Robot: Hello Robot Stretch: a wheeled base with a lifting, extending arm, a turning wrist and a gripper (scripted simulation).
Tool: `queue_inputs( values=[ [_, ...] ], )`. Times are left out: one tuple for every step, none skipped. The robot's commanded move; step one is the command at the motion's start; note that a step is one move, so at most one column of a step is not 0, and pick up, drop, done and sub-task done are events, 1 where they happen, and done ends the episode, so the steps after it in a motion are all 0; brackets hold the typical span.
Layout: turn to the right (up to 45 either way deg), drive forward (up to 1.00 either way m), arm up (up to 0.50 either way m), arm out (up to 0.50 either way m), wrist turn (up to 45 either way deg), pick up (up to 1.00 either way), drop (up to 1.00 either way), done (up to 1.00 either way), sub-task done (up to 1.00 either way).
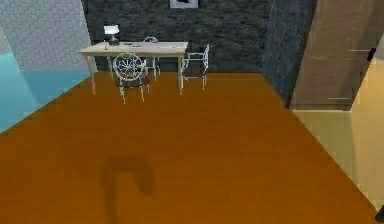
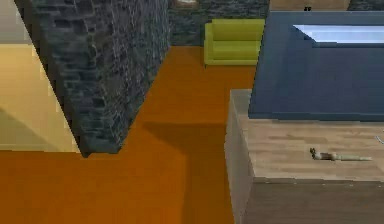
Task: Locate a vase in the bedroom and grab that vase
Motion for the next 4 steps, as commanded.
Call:
queue_inputs(
  values=[
    [33.0, 0.0, 0.0, 0.0, 0.0, 0.0, 0.0, 0.0, 0.0],
    [0.0, 1.0, 0.0, 0.0, 0.0, 0.0, 0.0, 0.0, 0.0],
    [3.0, 0.0, 0.0, 0.0, 0.0, 0.0, 0.0, 0.0, 0.0],
    [0.0, 0.55, 0.0, 0.0, 0.0, 0.0, 0.0, 0.0, 0.0]
  ],
)
